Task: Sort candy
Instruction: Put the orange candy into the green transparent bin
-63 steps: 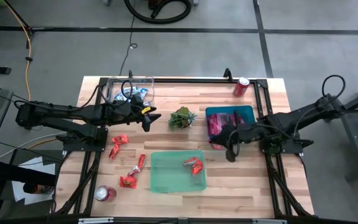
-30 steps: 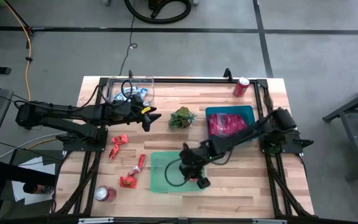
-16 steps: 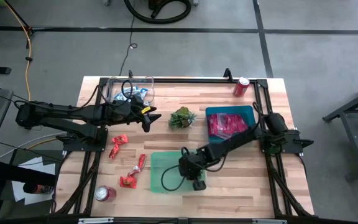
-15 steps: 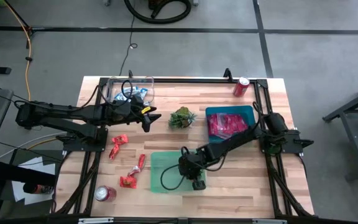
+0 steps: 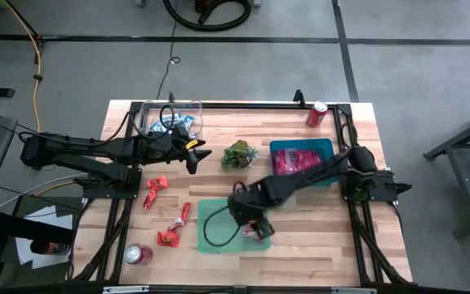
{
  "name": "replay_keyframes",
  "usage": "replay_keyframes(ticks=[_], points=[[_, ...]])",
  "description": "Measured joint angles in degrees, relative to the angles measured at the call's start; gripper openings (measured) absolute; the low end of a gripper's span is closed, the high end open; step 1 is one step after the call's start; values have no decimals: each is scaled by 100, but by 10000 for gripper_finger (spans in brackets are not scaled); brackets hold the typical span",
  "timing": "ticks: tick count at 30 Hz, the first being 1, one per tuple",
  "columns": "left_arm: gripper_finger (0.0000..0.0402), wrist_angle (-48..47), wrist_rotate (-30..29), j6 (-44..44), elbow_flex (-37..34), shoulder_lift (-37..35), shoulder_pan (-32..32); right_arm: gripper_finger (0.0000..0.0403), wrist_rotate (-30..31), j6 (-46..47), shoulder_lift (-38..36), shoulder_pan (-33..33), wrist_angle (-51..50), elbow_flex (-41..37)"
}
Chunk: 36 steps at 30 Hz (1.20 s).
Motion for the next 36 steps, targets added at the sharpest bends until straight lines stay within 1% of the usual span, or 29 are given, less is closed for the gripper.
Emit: replay_keyframes(ticks=[4,6,8,11,14,17,20,21,23,25,28,30,32,34,36], points=[[232,1,-17,2,0,-1,0,237,263,-124,-82,-268,-1165,424],[232,0,-22,2,0,-2,0,238,393,-46,-296,-395,-1377,358],[232,5,-28,-17,0,-1,-1,238,458,70,-620,-502,-1463,91],[232,7,-31,-17,0,0,-2,238,668,359,-1275,-611,-1467,-584],[232,9,-28,-17,0,0,-2,238,1028,893,-2160,-668,-1403,-1444],[232,15,-28,-46,0,0,0,238,1411,1792,-3142,-682,-1108,-2383],[232,-205,151,-412,192,4,0,238,1661,2949,-4109,-679,-587,-3272],[232,-504,272,-439,384,4,2,238,1700,3320,-4387,-679,-389,-3545],[231,-1456,393,-384,878,37,3,238,1710,3928,-4883,-679,94,-4058],[230,-2745,376,-432,1393,206,3,238,1768,4313,-5281,-679,553,-4502],[230,-4565,428,-861,1940,559,83,238,1916,4656,-5643,-679,1135,-5073],[230,-5408,692,-1262,2035,802,122,238,1988,4794,-5771,-687,1526,-5378],[229,-6019,1056,-1552,1955,1080,124,238,2016,4841,-5800,-696,1881,-5625],[229,-6321,1315,-1624,1813,1347,93,238,2018,4832,-5789,-696,2154,-5786],[229,-6435,1397,-1680,1613,1622,26,238,2016,4829,-5754,-696,2410,-5896]])
